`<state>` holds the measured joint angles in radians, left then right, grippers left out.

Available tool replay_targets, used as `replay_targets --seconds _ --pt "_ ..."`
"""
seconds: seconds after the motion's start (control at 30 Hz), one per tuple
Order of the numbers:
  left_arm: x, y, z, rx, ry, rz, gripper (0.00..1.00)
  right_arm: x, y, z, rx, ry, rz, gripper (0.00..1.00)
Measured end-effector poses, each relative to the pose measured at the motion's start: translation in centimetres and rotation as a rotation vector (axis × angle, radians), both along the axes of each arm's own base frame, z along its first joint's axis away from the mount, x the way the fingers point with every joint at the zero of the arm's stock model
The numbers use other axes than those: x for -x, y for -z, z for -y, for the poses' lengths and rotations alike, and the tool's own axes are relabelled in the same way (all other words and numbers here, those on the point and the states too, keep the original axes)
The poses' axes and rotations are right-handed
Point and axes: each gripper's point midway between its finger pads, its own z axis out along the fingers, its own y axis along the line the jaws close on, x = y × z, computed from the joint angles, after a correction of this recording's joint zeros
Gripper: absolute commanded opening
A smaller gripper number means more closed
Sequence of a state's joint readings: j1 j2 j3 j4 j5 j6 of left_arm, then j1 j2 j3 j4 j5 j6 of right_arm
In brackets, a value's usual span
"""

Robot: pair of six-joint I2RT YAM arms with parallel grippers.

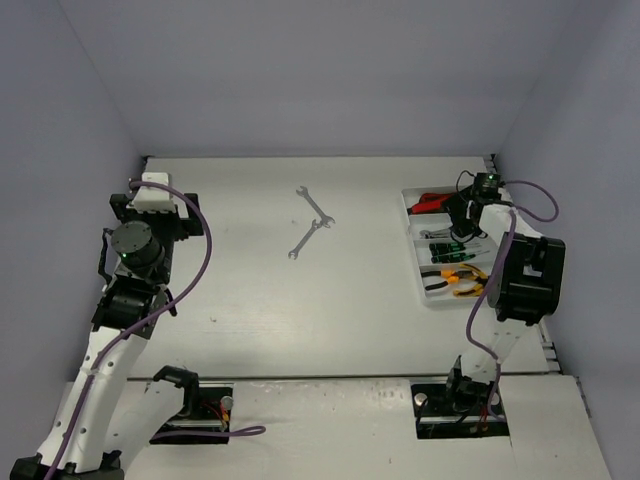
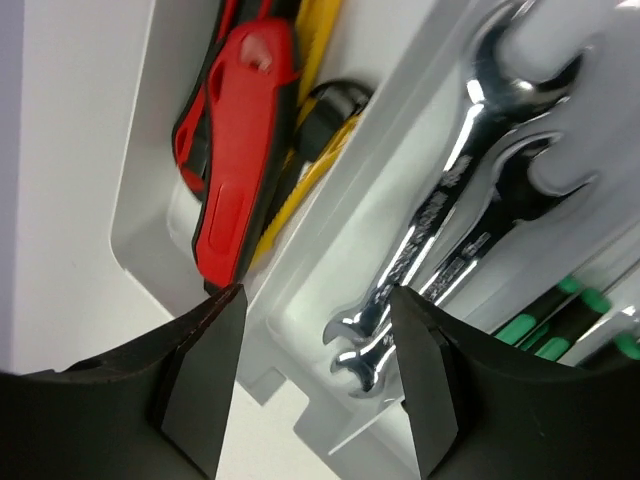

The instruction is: Sort the tools into containers

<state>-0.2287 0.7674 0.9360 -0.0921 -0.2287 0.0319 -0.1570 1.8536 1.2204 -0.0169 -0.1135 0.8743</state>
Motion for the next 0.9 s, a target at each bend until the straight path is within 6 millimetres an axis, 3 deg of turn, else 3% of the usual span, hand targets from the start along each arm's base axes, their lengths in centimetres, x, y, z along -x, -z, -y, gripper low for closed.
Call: replay_targets --seconds 0.07,0.17,0.27,0.37,0.5,0.6,0.73,0.9 --pt "0.0 0.0 0.0 0.0 0.0 -0.001 0.88 -0.2 -0.4 -2.0 0.048 -0.08 0.005 0.51" --pt "-0.1 0.1 0.0 -0.001 0.0 -0.002 0.88 -1.2 -2.3 -7.0 0.139 -0.252 0.051 0.49" --pt "-0.1 0.2 0.1 -0.001 0.002 -0.006 0.88 -2.0 -4.9 -14.3 0.237 -0.465 0.14 0.49" --pt "-0.3 0.3 0.1 -0.002 0.004 -0.011 0.88 -1.4 -6.8 -22.1 0.328 -0.669 0.22 0.49" --pt "-0.3 0.4 0.1 -0.002 0.003 -0.013 0.88 0.2 -5.9 -30.3 0.416 -0.863 0.26 0.49" --pt "-0.3 0.4 0.1 -0.001 0.003 -0.013 0.88 0.8 -2.9 -33.3 0.47 -0.93 0.222 0.49" --pt "-0.3 0.4 0.1 -0.001 0.004 -0.013 0.88 1.3 1.1 -35.8 0.546 -0.994 0.165 0.49" --pt "-0.3 0.4 0.2 -0.001 0.008 -0.013 0.88 1.6 2.8 -37.9 0.627 -1.018 0.149 0.49"
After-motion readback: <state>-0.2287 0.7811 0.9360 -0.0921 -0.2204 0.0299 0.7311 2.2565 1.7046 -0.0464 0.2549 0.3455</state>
